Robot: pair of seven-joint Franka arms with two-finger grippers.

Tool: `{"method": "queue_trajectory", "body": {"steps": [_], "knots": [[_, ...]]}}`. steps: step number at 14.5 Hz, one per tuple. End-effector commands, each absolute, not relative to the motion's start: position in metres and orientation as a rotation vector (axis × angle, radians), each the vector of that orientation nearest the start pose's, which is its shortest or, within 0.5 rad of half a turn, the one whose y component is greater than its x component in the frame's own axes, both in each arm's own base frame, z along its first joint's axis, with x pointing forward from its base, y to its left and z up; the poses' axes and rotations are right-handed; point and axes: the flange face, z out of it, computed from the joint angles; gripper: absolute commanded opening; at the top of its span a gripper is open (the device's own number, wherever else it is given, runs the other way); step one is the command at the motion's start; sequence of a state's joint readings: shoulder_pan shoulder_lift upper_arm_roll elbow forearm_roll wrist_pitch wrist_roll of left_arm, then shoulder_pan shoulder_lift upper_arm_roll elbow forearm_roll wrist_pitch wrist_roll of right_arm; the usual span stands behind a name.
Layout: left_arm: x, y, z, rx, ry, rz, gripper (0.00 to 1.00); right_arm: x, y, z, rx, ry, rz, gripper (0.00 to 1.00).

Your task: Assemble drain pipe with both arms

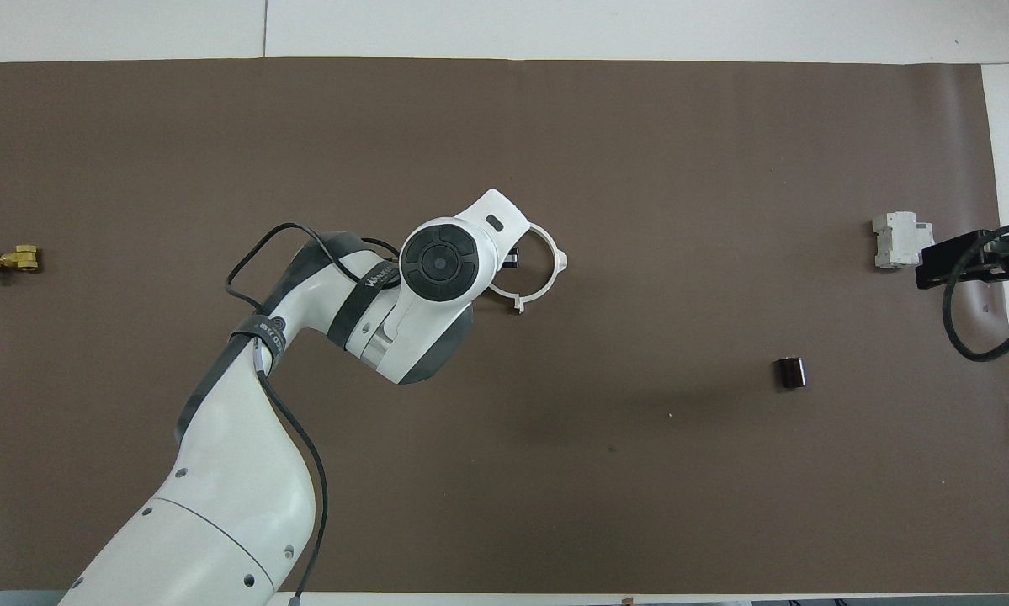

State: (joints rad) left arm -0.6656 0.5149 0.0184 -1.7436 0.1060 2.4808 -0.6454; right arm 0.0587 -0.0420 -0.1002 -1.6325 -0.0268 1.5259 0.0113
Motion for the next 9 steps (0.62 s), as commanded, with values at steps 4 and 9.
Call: {"method": "queue_trajectory", "body": {"steps": [4,9], "knots": [[0.546,-0.412,0.303,-3.205,0.077,-0.389,1.0,0.533,-0.031,0.613,-3.15,0.058,0.117,1.0],[0.559,-0.401,0.315,-3.22,0.01,-0.413,1.0,0.532,-0.031,0.614,-3.149,0.058,0.115,1.0]]}}
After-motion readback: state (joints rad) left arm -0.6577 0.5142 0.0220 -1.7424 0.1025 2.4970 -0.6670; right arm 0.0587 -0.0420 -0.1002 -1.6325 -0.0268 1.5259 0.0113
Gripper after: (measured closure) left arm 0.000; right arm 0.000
